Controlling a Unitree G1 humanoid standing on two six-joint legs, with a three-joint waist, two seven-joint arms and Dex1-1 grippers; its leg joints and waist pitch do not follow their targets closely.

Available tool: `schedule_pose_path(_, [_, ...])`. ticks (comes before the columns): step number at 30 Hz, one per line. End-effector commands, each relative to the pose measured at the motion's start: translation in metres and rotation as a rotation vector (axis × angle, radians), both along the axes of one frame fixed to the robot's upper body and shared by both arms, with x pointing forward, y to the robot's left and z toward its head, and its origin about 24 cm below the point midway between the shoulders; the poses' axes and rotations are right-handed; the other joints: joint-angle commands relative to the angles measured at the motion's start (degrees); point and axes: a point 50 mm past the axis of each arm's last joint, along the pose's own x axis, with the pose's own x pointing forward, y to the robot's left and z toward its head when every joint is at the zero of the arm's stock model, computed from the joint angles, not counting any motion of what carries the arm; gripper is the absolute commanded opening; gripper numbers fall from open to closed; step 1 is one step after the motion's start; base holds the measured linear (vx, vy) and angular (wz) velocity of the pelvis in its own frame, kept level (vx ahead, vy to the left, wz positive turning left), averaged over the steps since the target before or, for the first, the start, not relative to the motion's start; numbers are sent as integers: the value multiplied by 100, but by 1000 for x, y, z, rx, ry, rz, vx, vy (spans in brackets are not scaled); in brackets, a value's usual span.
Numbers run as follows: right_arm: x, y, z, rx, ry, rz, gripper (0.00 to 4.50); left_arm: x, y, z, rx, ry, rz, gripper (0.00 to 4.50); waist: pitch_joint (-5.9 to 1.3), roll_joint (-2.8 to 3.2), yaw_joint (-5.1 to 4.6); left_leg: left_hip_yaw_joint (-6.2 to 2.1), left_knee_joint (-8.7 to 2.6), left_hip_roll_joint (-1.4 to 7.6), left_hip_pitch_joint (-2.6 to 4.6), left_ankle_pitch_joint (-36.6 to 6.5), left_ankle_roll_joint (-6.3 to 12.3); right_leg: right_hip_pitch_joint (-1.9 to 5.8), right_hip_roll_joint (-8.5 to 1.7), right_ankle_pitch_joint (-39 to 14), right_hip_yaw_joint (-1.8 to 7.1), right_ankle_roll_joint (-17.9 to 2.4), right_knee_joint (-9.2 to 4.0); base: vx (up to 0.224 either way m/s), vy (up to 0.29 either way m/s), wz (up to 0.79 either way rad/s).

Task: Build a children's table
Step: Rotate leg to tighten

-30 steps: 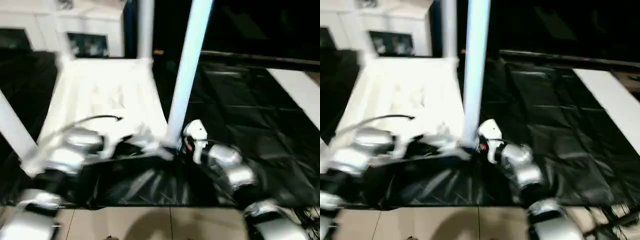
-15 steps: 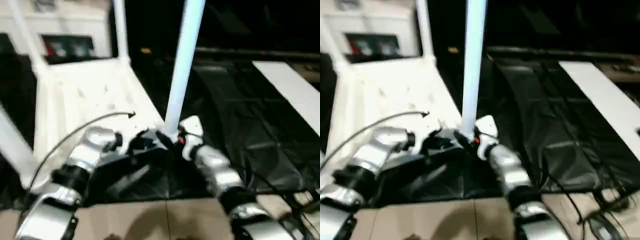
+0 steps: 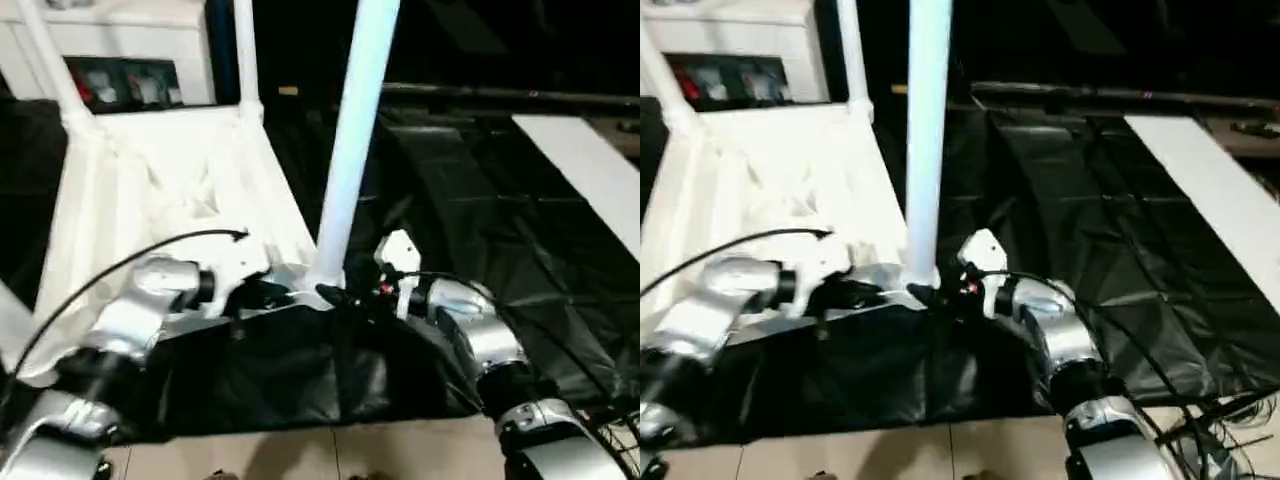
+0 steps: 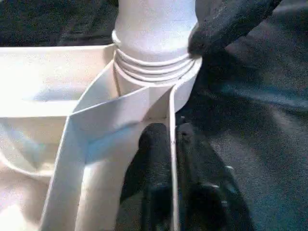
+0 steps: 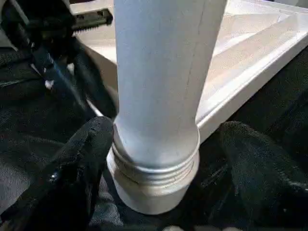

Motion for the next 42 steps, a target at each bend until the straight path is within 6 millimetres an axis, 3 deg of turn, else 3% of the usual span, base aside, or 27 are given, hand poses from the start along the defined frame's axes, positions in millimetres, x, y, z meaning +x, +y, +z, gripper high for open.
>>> schedule_pose_path(1, [-1, -6, -1, -6, 8, -6, 391, -1, 1, 4, -9, -14, 1, 77, -476, 59, -10, 69, -302, 23, -33, 338, 702, 443, -293, 801, 360, -1710, -178, 0, 0, 0])
schedule_pose_path(2, [-2, -6, -3, -11, 8, 0, 391, 1, 5, 1, 16, -40, 26, 77, -439, 67, -4, 84, -326, 40, -27, -80, 675, 440, -313, 250, 360, -1647, -244, 0, 0, 0])
schedule_pose_path(3, [-2, -6, -3, -11, 9, 0, 391, 1, 5, 1, 18, -41, 26, 77, -439, 67, -4, 84, -326, 40, -27, -80, 675, 440, -313, 250, 360, -1647, -244, 0, 0, 0])
schedule_pose_path(5, [-3, -6, -3, -13, 11, 7, 391, 0, 10, -1, 40, -30, 32, 77, -386, 70, -5, 85, -378, 58, 2, -752, 356, 412, -310, -809, 376, -1377, -349, 0, 0, 0])
schedule_pose_path(9, [-5, -7, -4, -22, 11, 22, 391, 0, 17, -6, 73, -13, 70, 77, -368, 83, -9, 78, -396, 66, 33, -1041, 166, 377, -307, -1372, 396, -1171, -406, 0, 0, 0])
schedule_pose_path(10, [-5, -6, -4, -23, 12, 25, 391, -1, 18, -7, 73, -2, 79, 77, -371, 57, -13, 76, -397, 60, 20, -1054, 150, 381, -302, -1433, 398, -1130, -408, 0, 0, 0])
schedule_pose_path(14, [-6, -6, -4, -23, 12, 34, 391, -3, 21, -13, 91, 19, 106, 77, -367, 50, 8, 80, -396, 55, 22, -1050, 152, 360, -303, -1522, 405, -1087, -419, 0, 0, 0])
schedule_pose_path(22, [-2, -2, -2, -26, 1, 35, 391, -7, 21, -16, 23, 110, 59, 7, -374, 39, 8, 74, -391, 37, -9, -941, 166, 364, -300, -1575, 398, -1026, -413, 0, 0, 0])
schedule_pose_path(27, [3, 0, 3, -37, -12, 56, 391, -10, 21, -19, 26, 158, -34, 0, -398, 41, 1, 72, -380, 35, -13, -791, 192, 379, -298, -1251, 401, -1114, -368, 0, 0, 0])
schedule_pose_path(29, [5, 0, 5, -33, -7, 67, 424, -11, 20, -20, 33, 165, -73, 0, -409, 49, 5, 77, -371, 41, -8, -643, 239, 386, -297, -905, 407, -1222, -324, 0, 0, 0])
schedule_pose_path(30, [6, 0, 6, -38, -2, 92, 424, -12, 20, -21, 55, 161, -104, 0, -418, 18, 4, 83, -363, 37, -2, -597, 286, 385, -294, -779, 404, -1295, -306, 0, 0, 0])
schedule_pose_path(33, [6, 0, 8, -58, 3, 134, 443, -12, 20, -20, 68, 163, -127, 0, -416, 44, 22, 94, -356, 47, 10, -559, 342, 383, -296, -600, 405, -1384, -287, 0, 0, 0])
schedule_pose_path(37, [2, 0, 5, -153, 3, 244, 443, -13, 17, -16, 53, 167, -167, 0, -393, 32, 62, 104, -370, 60, 29, -774, 261, 372, -305, -933, 401, -1341, -328, 0, 0, 0])
schedule_pose_path(40, [1, 4, 2, -218, -17, 305, 443, -15, 12, -14, 40, 163, -210, 0, -391, -19, 69, 101, -376, 68, 18, -817, 202, 371, -326, -1127, 411, -1257, -336, 0, 0, 0])
schedule_pose_path(42, [2, 5, 2, -219, -21, 308, 443, -16, 11, -13, 36, 165, -223, 0, -395, -2, 71, 97, -378, 74, 23, -813, 176, 364, -329, -1119, 413, -1257, -331, 0, 0, 0])
